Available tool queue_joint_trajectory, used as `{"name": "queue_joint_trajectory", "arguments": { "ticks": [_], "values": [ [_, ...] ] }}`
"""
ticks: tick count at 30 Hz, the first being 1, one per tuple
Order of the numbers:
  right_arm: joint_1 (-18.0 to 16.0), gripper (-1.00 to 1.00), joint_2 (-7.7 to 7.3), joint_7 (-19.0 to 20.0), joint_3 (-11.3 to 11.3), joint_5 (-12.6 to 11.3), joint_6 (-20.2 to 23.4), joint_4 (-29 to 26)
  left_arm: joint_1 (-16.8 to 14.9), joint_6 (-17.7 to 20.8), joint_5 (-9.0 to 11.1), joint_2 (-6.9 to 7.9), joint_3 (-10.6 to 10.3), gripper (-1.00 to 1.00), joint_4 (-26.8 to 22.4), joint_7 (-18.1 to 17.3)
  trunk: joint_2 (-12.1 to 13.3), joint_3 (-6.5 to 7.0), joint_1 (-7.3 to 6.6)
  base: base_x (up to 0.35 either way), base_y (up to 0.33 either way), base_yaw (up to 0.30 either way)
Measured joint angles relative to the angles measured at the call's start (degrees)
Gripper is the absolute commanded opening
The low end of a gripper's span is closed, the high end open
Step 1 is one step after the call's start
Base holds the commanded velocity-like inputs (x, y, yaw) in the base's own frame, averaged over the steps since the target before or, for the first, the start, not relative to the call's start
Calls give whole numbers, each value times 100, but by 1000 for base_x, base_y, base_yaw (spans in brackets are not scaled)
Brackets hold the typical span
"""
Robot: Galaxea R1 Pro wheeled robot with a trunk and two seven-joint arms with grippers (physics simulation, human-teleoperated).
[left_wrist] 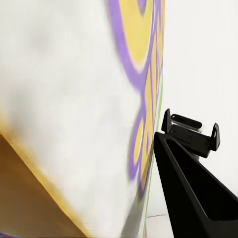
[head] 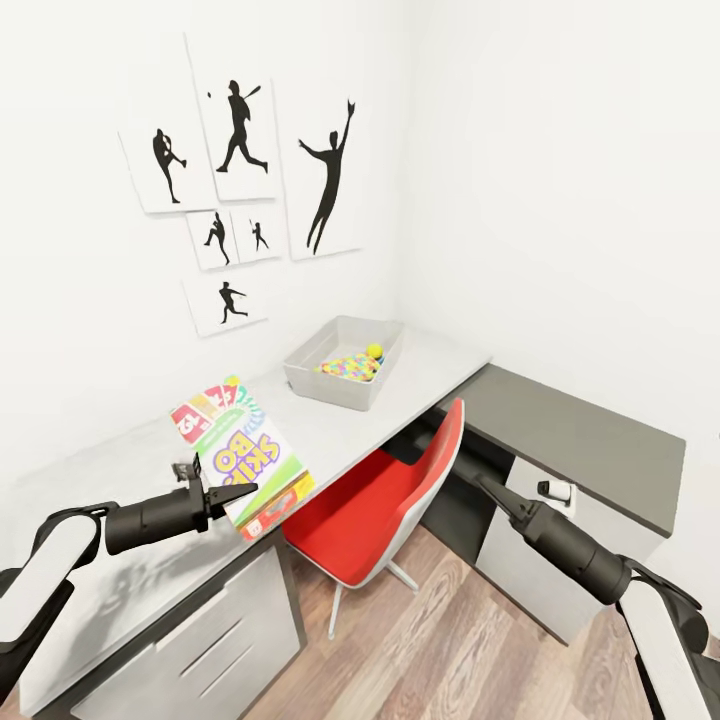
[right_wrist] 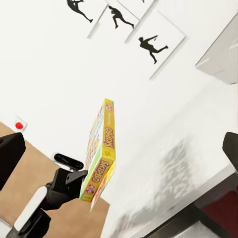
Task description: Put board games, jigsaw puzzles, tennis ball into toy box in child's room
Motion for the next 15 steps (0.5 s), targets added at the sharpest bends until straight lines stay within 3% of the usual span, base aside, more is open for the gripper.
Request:
{"name": "queue_joint_trajectory", "arguments": {
  "ticks": [7,12,15],
  "values": [
    [-3,100,-5,-57,-199,21,125,-8,0,0,-5,4,-1,-100,0,1,281,135,-154,0,0,-6],
    [-2,100,-15,-194,-567,35,761,-10,0,0,-6,0,-1,-100,0,1,482,225,-264,0,0,0],
    [-3,100,-24,-542,-697,35,1121,-15,2,0,-6,-6,-5,-100,0,1,602,279,-330,0,0,0]
  ]
}}
